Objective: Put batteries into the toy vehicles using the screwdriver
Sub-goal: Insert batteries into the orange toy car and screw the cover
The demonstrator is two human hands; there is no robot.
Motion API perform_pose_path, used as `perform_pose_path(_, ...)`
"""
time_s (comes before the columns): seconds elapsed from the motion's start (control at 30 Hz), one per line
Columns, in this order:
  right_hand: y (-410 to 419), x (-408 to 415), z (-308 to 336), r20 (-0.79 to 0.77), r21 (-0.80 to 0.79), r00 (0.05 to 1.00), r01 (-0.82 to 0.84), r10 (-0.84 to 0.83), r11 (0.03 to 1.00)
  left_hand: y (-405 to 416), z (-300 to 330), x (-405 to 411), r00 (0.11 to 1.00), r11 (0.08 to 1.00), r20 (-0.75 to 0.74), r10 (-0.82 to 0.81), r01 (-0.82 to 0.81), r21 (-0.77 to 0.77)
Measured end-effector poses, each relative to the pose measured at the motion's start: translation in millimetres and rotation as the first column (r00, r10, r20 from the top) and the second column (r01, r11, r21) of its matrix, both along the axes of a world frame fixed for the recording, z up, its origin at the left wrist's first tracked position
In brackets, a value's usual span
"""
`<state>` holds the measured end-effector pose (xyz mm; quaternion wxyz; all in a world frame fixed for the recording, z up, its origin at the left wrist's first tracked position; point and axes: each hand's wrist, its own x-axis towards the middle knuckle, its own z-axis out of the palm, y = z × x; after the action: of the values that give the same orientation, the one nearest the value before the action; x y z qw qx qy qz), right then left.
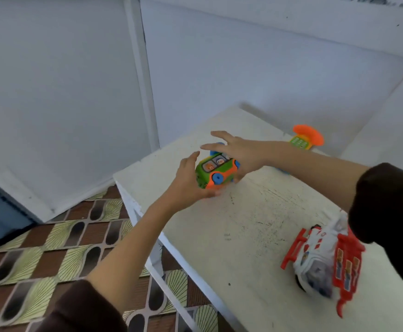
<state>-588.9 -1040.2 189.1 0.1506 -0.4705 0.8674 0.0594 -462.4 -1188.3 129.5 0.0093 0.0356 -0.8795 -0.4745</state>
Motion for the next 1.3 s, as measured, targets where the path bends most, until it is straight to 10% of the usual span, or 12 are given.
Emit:
perform_pose_path(0.37,10.6,-1.0,-2.2,0.072,-0.049,0.995,0.07,-0.066,0.996,2.6,-16.4,4.8,0.991,0.981,-0.119,0.054,-0.031,0.192)
perform_pose_path(0.63,60.6,31.7,73.0,0.088,-0.4,0.981,0.196,-0.175,0.895,9.5,50.7,4.8,0.961,0.927,-0.275,0.031,0.076,0.368)
perform_pose_path(0.9,160.8,105.0,111.9,0.261,-0.864,0.907,0.373,-0.331,0.339,104.5,92.3,28.9,0.959,0.7,-0.285,-0.005,0.207,0.684)
perform_pose_path(1.13,269.3,185.4,118.2,0.526,-0.842,0.807,0.539,-0.268,-0.03,243.0,97.4,75.4,0.942,0.419,-0.276,-0.189,0.332,0.845)
perform_pose_path(1.3,346.7,245.0,111.7,0.533,-0.845,0.761,0.503,-0.37,-0.182,329.1,81.7,116.1,0.893,0.386,-0.259,-0.367,0.4,0.831)
